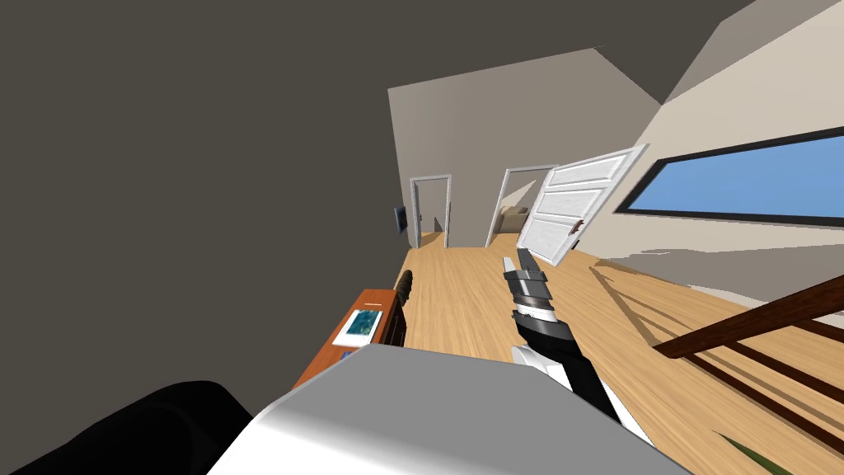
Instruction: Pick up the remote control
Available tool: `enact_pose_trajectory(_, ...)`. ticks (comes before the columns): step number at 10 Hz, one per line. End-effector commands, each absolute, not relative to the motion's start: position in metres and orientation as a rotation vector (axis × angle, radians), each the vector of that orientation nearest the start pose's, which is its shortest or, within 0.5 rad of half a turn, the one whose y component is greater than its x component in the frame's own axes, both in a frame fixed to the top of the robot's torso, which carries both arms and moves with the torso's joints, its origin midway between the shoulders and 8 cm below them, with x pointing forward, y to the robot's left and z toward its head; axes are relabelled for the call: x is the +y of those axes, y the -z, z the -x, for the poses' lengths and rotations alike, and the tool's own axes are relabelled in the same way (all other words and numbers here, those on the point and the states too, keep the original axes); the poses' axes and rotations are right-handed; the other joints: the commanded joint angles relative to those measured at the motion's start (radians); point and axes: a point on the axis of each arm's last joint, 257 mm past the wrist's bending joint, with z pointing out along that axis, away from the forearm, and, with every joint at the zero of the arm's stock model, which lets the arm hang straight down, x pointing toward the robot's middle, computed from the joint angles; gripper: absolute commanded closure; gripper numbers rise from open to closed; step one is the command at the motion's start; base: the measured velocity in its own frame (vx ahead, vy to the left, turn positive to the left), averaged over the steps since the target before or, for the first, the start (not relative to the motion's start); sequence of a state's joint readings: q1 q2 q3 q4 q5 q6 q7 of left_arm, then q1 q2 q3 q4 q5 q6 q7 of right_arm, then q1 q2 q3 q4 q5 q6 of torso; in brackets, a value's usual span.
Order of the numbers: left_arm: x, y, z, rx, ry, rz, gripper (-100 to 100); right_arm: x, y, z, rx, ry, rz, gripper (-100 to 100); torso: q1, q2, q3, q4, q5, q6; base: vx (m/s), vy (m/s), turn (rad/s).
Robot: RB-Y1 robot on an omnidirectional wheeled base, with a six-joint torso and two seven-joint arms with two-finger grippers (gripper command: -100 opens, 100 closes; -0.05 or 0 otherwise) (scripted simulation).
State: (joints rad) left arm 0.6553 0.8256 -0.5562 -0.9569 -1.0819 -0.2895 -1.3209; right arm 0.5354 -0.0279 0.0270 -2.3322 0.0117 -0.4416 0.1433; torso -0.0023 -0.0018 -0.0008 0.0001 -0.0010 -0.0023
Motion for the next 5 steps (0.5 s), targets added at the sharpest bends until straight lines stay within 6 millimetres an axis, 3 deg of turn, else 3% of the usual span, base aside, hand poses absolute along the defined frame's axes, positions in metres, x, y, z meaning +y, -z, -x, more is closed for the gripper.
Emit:
enact_pose_trajectory(1, 0.465, 0.587, 0.116, -2.266, -0.017, 2.266, 100, -0.27, -0.025, -0.343, 0.703, -1.17, -0.607, 0, 0.0, 0.0, 0.0, 0.0, 0.0, 0.0, -0.011, -0.006, 0.002)
enact_pose_trajectory(2, 0.465, 0.584, 0.101, -2.271, -0.009, 2.291, 100, -0.27, -0.025, -0.343, 0.703, -1.17, -0.607, 0, 0.0, -0.001, -0.001, 0.0, 0.0, 0.0, -0.026, -0.008, 0.051)
enact_pose_trajectory(5, 0.467, 0.585, 0.106, -2.254, -0.024, 2.279, 100, -0.27, -0.025, -0.343, 0.703, -1.17, -0.607, 0, 0.0, -0.001, -0.001, -0.001, -0.001, 0.0, -0.012, -0.005, 0.012)
